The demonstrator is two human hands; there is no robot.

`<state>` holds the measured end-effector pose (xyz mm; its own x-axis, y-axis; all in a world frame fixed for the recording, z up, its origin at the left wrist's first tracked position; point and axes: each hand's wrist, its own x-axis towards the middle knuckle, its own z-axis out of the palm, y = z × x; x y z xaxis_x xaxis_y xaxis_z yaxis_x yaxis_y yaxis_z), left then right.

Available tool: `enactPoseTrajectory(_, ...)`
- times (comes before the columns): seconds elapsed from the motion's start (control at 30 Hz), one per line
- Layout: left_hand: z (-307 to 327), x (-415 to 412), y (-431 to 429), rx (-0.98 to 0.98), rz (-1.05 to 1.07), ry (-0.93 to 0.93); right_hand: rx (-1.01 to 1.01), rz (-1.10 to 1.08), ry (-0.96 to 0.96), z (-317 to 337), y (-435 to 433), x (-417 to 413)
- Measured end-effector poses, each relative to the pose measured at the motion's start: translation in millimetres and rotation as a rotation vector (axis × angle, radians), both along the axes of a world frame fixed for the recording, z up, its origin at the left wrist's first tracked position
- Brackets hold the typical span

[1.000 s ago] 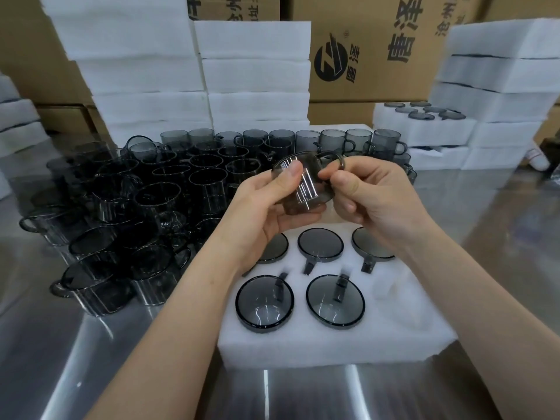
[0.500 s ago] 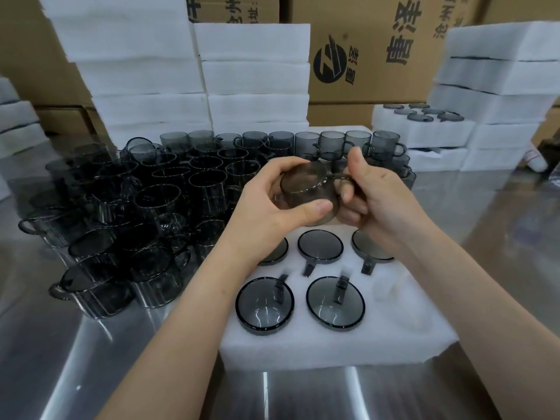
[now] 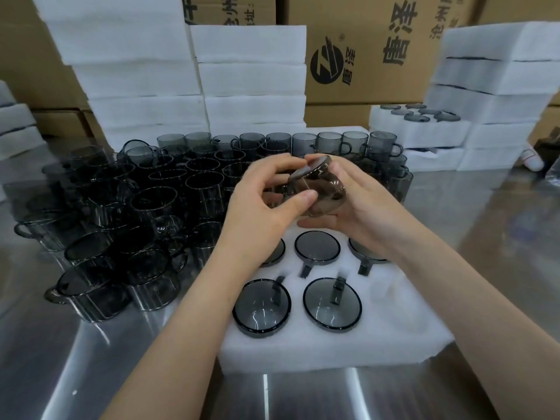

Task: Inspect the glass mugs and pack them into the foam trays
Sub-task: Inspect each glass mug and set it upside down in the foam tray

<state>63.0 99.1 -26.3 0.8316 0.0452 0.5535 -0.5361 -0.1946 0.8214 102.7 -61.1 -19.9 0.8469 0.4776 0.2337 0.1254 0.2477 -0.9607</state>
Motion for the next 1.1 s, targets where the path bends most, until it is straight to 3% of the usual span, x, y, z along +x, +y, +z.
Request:
enactPoseTrajectory(0.17,2.2,-6.6,-5.2,0.249,0.036,-0.086,-0.108,-0.250,-0.217,-2.6,4.0,-1.6)
enactPoseTrajectory(0.33,1.6,-6.9,-7.0,0.306,0.139,-0.101,-0.144,-0.349,-0.235,-1.7,4.5,-3.1)
enactPoseTrajectory(0.5,0.2,-8.0,-4.5,0.349,0.098,-0.161,-0.039,-0.265,-0.038,0.8,1.8,-2.2)
enactPoseTrajectory(0.63,0.6,-8.8,-1.2,0.258,0.006,-0.158,0.066,-0.158,0.091,3.1,-1.8,1.6)
enactPoseTrajectory(0.87,-1.8,-6.6,-0.7,0.174,-0.086,-0.037,0.152,0.288,0.255,1.3,-3.8,3.5)
enactPoseTrajectory(1.1,2.4,-7.9,-4.6,0.335,0.072,-0.041,-0.026,-0.001,0.088,-1.1,1.6,2.1)
